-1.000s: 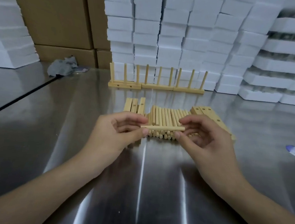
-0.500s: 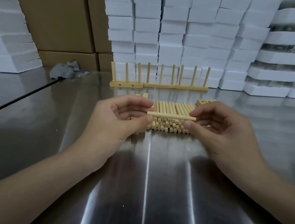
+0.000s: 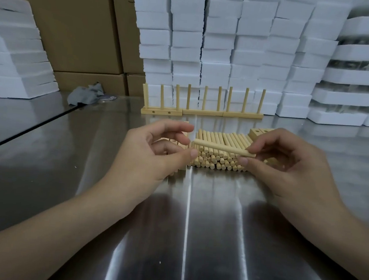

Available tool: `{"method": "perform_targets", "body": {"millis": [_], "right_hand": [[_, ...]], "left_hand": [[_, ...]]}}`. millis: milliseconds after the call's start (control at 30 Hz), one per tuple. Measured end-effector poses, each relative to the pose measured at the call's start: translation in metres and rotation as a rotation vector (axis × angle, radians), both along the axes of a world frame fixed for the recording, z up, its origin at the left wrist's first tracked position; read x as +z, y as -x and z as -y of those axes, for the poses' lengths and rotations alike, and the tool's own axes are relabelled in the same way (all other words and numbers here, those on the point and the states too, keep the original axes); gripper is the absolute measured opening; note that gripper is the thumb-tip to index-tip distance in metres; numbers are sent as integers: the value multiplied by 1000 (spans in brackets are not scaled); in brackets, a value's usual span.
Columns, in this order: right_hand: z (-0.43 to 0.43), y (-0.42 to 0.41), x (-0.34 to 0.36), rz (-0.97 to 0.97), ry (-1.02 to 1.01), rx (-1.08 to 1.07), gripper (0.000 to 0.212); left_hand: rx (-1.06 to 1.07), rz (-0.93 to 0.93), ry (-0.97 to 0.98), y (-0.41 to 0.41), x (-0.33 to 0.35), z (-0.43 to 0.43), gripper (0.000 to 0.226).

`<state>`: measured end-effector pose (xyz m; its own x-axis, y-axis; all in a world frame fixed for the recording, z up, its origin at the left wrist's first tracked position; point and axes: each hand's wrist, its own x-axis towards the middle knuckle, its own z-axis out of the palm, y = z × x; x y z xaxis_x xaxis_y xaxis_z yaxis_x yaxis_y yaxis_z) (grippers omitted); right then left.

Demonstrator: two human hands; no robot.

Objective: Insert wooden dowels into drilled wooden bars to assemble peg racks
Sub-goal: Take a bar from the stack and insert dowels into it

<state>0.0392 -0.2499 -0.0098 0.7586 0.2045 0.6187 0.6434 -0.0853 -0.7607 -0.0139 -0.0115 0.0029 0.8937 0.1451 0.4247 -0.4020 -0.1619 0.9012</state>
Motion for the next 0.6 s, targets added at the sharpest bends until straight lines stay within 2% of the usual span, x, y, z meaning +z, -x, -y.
{"method": "perform_targets", "body": {"millis": [100,267,367,600], "right_hand": [[0,2,0,24,8,-7,26],[0,3,0,36,12,-18,28],[-1,4,-1,-21,-26,27,31],[1,2,-1,-78,-27,39,18]], "left_hand": [[-30,-29,-22,2,-1,2,41],[-57,-6,-33,2,-1,2,27],[-42,3,-28,2,-1,1,26],[-26,33,-51,2,2,1,24]]}}
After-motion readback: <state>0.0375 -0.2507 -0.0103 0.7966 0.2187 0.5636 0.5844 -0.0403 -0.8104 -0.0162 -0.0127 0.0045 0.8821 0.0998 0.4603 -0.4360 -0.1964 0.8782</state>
